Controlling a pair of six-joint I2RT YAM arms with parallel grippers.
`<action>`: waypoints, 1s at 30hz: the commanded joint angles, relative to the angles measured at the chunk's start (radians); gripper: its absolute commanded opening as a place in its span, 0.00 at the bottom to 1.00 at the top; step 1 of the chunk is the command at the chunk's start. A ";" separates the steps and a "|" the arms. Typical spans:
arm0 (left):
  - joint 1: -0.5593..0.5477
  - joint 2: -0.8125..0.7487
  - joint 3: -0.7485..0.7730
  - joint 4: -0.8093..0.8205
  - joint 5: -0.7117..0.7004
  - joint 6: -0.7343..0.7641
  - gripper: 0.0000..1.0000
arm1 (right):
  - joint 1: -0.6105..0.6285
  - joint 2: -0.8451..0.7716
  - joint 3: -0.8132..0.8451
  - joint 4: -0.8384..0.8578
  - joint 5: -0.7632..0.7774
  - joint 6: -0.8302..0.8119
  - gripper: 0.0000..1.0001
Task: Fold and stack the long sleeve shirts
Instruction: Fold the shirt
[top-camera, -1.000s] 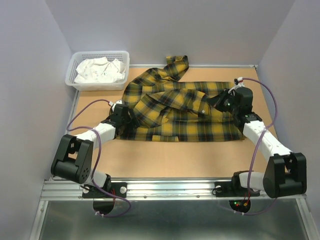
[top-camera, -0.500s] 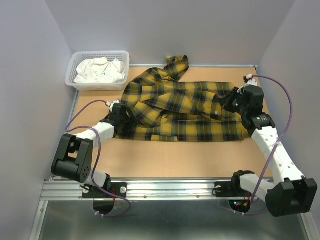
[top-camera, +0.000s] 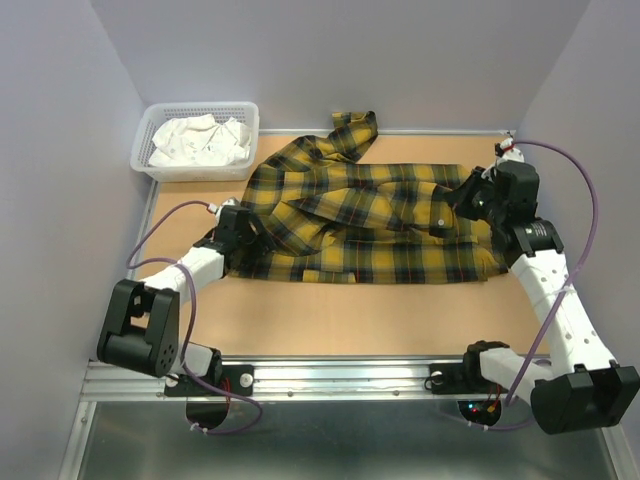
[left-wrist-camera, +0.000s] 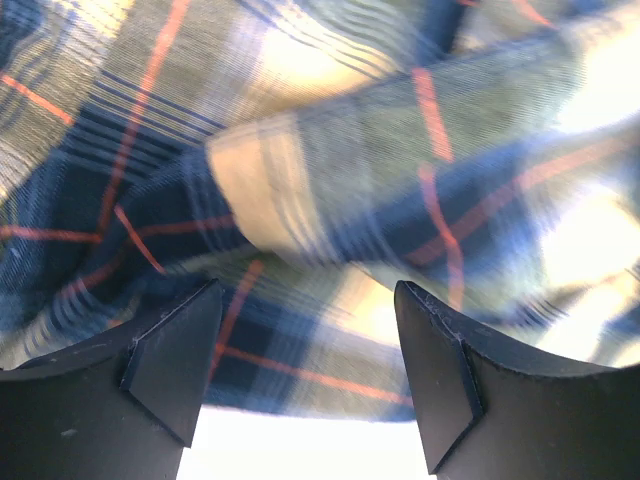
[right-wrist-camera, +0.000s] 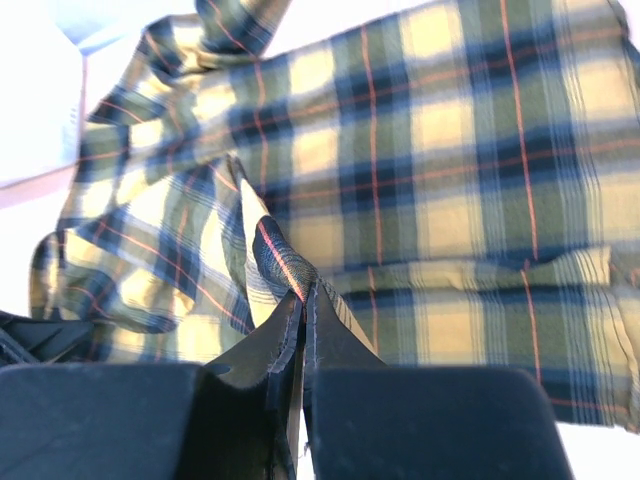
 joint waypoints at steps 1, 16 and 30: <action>0.006 -0.124 0.058 -0.001 0.091 0.031 0.81 | -0.009 0.029 0.100 0.010 -0.054 -0.012 0.00; -0.147 0.081 0.209 0.244 0.189 -0.013 0.51 | -0.009 0.117 0.232 0.010 -0.165 -0.014 0.01; -0.142 0.313 0.267 0.349 -0.016 -0.091 0.41 | -0.007 0.063 0.258 0.009 -0.185 0.011 0.01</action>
